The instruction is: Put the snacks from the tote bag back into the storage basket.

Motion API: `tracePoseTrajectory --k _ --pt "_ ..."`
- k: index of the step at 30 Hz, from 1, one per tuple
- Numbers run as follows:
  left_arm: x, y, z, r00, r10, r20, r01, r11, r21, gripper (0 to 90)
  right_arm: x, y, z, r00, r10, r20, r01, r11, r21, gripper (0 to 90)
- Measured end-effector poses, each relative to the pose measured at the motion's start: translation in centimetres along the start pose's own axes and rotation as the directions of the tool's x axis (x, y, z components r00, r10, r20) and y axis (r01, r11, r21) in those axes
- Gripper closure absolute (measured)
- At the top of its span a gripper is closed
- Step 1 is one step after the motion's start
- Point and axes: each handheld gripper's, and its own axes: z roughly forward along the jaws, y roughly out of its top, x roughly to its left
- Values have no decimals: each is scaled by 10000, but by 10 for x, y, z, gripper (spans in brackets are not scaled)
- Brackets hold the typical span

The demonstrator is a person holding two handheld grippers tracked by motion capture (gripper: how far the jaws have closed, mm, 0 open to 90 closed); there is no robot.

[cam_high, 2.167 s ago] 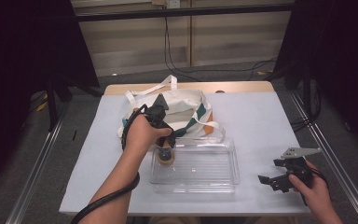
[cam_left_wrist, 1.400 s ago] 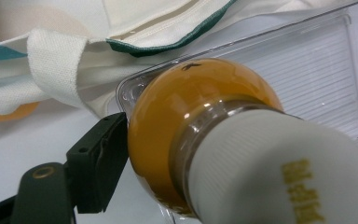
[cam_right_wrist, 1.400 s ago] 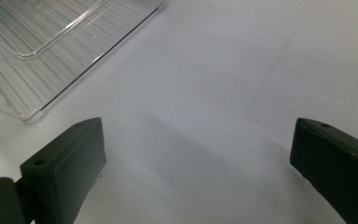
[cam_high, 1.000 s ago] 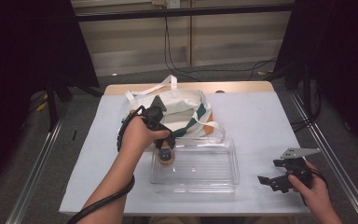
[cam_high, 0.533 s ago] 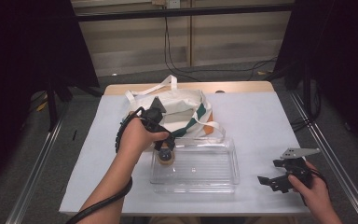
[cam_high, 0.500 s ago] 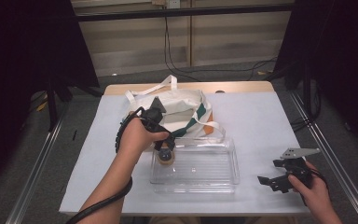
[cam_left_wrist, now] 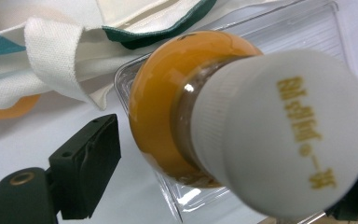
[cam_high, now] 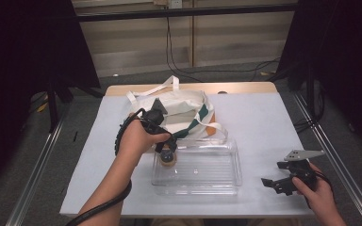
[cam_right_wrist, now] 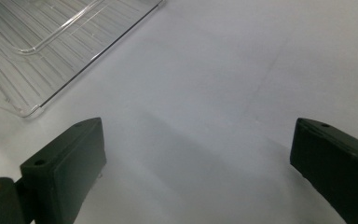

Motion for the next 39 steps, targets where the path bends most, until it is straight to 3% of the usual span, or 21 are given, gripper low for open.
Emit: tracePoseTrajectory --k 2,33,39 --pt "2 -1 0 9998 196 82 -197 9998 13 111 0 0 0 10000 28 40 -28 10000 -8 29" --pt "20 -25 -7 9972 727 142 -721 9966 -399 87 0 3 3 9999 -116 -38 116 9999 62 29" --pt "27 -30 -6 9983 539 217 -529 9975 -458 85 1 3 4 10000 -80 -30 80 10000 42 29"
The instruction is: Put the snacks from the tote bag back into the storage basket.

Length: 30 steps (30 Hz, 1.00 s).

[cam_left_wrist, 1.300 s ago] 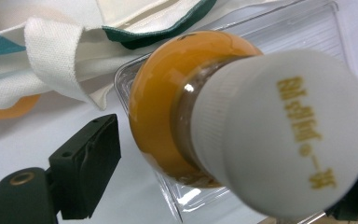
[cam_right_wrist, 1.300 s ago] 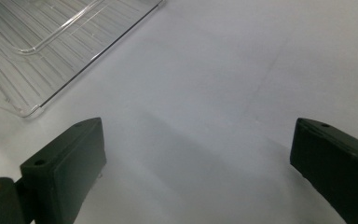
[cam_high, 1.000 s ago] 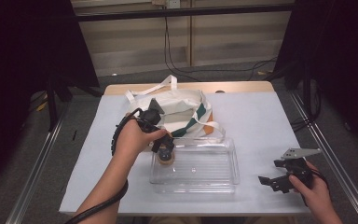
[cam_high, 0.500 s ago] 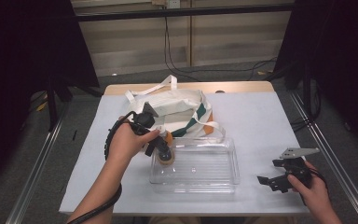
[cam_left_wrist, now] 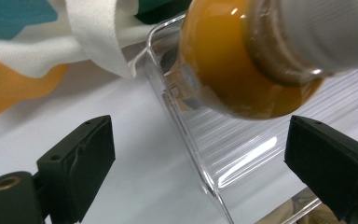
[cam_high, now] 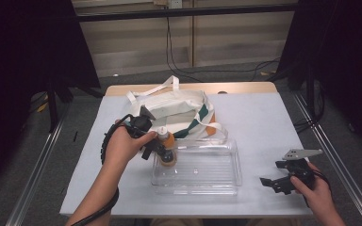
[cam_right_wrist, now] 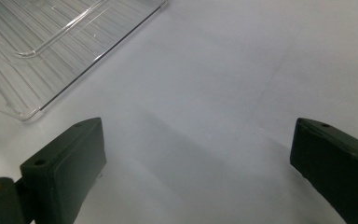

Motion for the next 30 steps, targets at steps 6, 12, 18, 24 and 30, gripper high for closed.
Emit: tracePoseTrajectory --k 6,12,18,24,30 --pt "8 -7 0 10000 -53 -74 53 10000 -27 85 0 0 1 10000 21 -11 -21 10000 26 29" --pt "14 -13 2 9999 -18 -108 17 10000 -58 85 1 0 1 10000 36 3 -36 10000 63 29" --pt "23 -19 3 9999 -112 -55 111 9999 -121 85 1 0 0 10000 64 13 -64 9999 92 30" --pt "29 -24 6 9998 -183 -44 182 9997 -190 85 1 0 1 10000 29 -13 -29 10000 76 29" --pt "35 -30 10 9998 -163 -141 160 9995 -262 85 1 0 1 10000 9 -3 -9 10000 67 29"
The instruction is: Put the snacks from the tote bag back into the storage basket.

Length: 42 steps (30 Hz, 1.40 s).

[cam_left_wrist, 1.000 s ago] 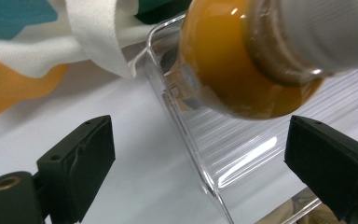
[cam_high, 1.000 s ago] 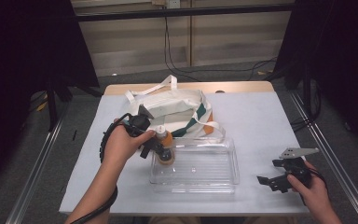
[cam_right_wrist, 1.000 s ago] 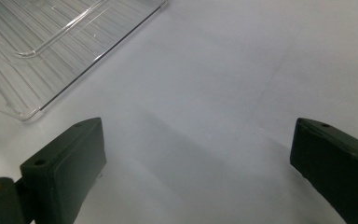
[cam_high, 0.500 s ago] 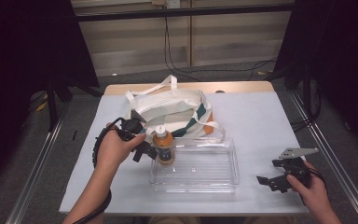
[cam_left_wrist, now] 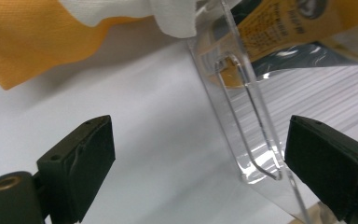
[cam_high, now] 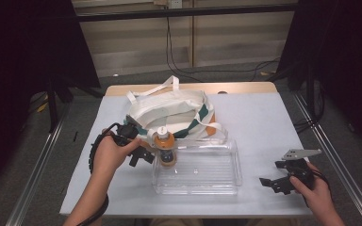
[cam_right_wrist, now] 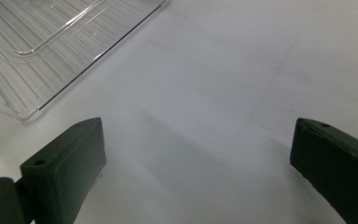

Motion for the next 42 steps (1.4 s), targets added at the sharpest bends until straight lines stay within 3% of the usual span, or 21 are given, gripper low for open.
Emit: tracePoseTrajectory --k 42 --pt "17 -27 27 9999 103 53 -99 9979 -645 85 1 0 2 9999 -166 -19 166 9998 122 29"
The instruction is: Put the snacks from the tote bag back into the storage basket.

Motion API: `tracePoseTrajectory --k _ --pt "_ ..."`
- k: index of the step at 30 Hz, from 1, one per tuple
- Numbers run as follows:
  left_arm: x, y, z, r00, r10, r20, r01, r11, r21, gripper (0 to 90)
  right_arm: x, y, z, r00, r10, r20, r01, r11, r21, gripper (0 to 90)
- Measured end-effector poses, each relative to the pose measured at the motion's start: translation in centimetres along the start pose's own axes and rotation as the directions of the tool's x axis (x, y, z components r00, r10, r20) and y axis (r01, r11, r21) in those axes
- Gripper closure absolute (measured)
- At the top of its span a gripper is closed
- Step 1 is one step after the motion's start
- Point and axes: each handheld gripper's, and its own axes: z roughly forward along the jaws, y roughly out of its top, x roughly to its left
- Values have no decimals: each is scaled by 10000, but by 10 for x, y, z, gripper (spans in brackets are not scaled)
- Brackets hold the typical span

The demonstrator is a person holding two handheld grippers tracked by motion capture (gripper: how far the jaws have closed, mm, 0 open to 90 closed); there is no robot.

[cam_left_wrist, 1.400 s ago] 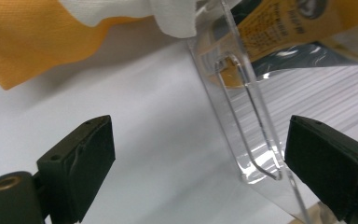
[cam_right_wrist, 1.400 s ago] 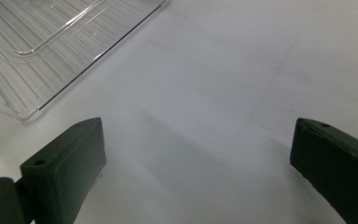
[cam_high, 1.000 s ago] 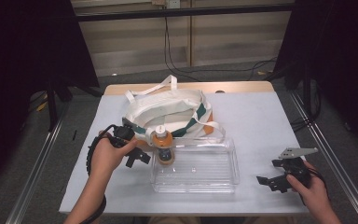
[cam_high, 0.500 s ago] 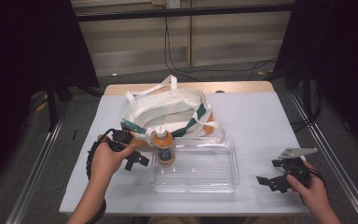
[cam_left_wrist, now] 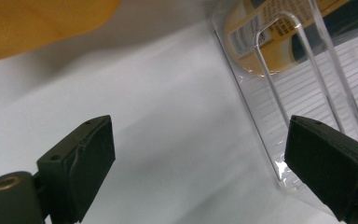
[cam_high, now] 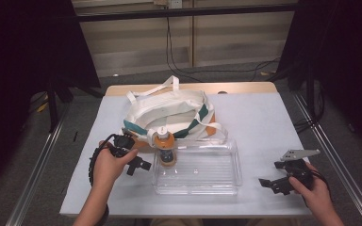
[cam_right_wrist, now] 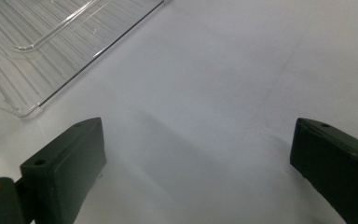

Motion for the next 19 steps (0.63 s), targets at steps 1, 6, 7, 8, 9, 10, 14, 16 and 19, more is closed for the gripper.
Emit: tracePoseTrajectory --k 1,6,7,8,9,10,14,16,19 --pt "1 -1 0 10000 35 44 -35 10000 -23 85 0 0 0 10000 -15 -17 15 10000 -27 29" --pt "4 -7 3 10000 9 92 -6 9993 -363 86 -1 0 -1 9999 124 12 -124 9999 -106 29" --pt "4 -7 3 10000 9 92 -6 9993 -363 85 -1 0 -1 10000 84 25 -84 9999 -136 29" --pt "6 -10 4 9998 17 207 -6 9986 -531 86 -2 -1 -1 9999 121 30 -120 9998 -173 29" --pt "7 -12 5 9998 47 190 -37 9985 -547 85 -2 -1 -2 9999 141 34 -141 9997 -175 28" --pt "7 -13 5 9999 52 155 -42 9980 -638 85 -2 -1 -2 9999 130 66 -129 9997 -218 28" --pt "10 -19 4 9999 87 120 -75 9955 -946 85 -4 -1 -3 9997 192 173 -187 9994 -303 26" --pt "11 -21 3 9999 -21 142 38 9927 -1207 85 -2 -1 -4 9993 301 243 -292 9989 -353 23" --pt "12 -24 3 9999 -57 123 73 9908 -1350 85 1 0 -5 9994 240 241 -228 9987 -460 21"
